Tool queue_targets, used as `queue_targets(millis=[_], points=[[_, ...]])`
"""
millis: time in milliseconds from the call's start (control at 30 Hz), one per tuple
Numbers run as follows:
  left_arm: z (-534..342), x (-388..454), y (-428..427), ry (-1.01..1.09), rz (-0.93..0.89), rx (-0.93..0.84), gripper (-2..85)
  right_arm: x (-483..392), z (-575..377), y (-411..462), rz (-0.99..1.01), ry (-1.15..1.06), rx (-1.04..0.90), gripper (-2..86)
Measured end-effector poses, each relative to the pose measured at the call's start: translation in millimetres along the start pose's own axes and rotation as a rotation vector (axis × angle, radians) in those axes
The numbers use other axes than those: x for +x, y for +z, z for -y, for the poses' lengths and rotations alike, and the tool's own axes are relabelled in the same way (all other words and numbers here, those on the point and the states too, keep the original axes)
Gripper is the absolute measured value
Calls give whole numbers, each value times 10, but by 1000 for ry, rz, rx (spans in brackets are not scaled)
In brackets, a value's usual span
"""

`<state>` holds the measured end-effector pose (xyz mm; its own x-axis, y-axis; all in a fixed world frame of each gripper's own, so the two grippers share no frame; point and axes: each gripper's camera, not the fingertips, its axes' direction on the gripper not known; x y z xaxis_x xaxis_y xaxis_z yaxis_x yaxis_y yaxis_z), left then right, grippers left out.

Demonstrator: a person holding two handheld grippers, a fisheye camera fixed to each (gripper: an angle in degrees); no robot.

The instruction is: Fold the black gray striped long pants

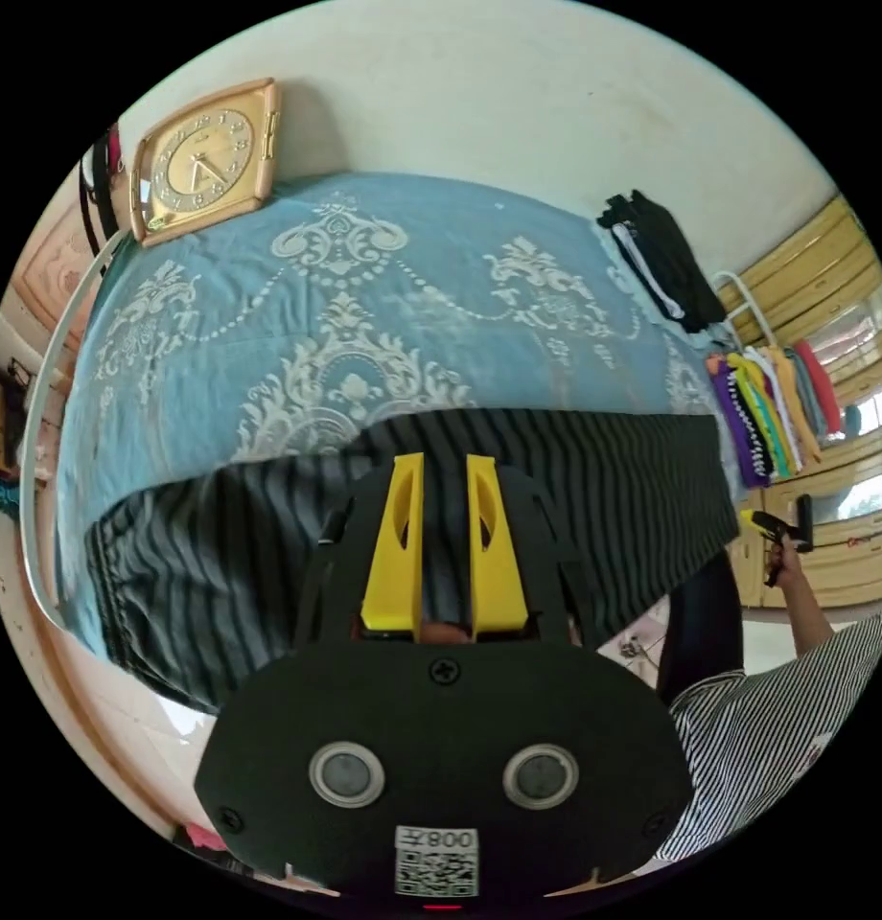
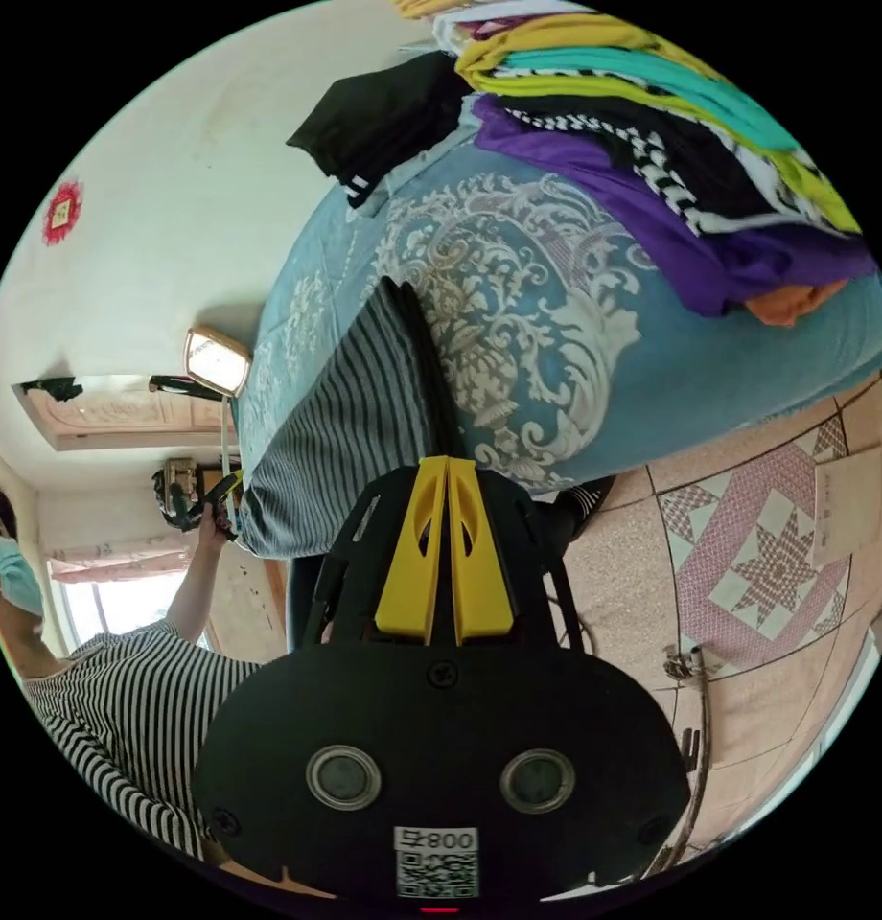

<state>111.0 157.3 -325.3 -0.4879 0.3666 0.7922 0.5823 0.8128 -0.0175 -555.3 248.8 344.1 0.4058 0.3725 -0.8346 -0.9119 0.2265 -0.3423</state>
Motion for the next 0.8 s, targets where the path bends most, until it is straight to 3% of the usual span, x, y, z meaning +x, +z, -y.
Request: queue_targets(millis=[100,200,533,800], points=[[215,-478,305,-23,37,-131,89,-578,258,85,14,-98,2,0],[271,-861,635,-28,-56,-273,77,-1360,638,423,69,-274,-66,0],[-477,-1405,188,166,-147,137,11,-4299,1372,1976,239,-872,-323,2],[-1138,-1776,170,193,-187,211,8,-5788,1175,2551,251,-1147,-529,29]])
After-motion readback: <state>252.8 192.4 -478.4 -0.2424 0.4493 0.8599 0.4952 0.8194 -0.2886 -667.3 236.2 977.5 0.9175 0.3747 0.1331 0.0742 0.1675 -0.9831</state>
